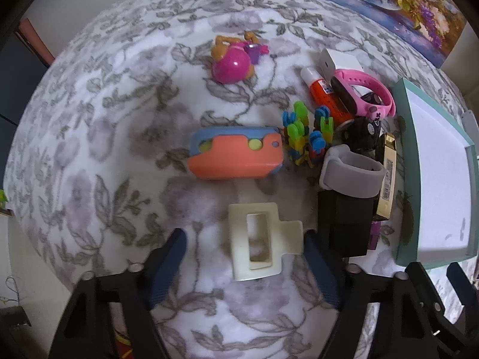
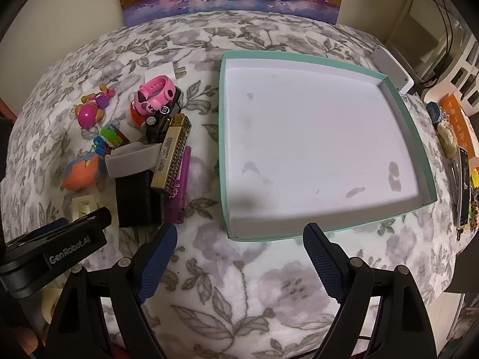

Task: Organize rigid objects
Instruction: 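Lower the left tool onto the cream plastic clip and close it, then grasp the black charger with the right tool while the left tool holds the cream clip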

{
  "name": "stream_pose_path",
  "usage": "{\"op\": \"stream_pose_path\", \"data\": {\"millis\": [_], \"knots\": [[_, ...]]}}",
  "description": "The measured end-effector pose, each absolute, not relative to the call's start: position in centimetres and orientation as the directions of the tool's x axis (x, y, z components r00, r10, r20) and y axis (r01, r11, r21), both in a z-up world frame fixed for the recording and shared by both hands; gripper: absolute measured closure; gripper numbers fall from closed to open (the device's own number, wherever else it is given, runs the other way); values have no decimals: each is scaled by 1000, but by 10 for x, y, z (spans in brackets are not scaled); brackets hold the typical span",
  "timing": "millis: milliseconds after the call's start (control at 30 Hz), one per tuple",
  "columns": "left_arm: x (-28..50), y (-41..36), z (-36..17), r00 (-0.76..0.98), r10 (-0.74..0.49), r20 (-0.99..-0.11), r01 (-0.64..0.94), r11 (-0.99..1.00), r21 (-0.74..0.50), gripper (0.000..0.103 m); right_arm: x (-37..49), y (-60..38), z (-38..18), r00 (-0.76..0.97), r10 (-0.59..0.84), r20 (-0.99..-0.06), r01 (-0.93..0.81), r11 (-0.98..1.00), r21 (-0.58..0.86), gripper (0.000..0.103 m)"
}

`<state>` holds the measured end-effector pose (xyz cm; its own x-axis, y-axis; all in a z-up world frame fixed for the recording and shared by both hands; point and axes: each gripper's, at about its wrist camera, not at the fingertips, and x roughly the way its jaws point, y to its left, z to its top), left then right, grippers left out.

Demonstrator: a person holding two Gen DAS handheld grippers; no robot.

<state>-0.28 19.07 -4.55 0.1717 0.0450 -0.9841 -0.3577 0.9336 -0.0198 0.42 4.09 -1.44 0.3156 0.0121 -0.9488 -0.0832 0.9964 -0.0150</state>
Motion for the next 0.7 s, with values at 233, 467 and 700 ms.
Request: {"op": "stream_pose_path", "data": {"millis": [233, 467, 700], "knots": [[-2, 194, -51, 182, -52, -982, -383, 916, -119, 52, 5, 52, -14, 322, 48, -945, -109, 994, 13, 16], [-14, 228, -39, 225, -44, -973, -475, 867, -149, 53, 8, 76, -16, 325, 110, -939, -174, 983, 55, 23], [-20, 253, -36, 246, -51, -968, -545, 819, -182, 53, 12, 95, -24, 295, 160, -942, -207, 973, 101, 38]]}}
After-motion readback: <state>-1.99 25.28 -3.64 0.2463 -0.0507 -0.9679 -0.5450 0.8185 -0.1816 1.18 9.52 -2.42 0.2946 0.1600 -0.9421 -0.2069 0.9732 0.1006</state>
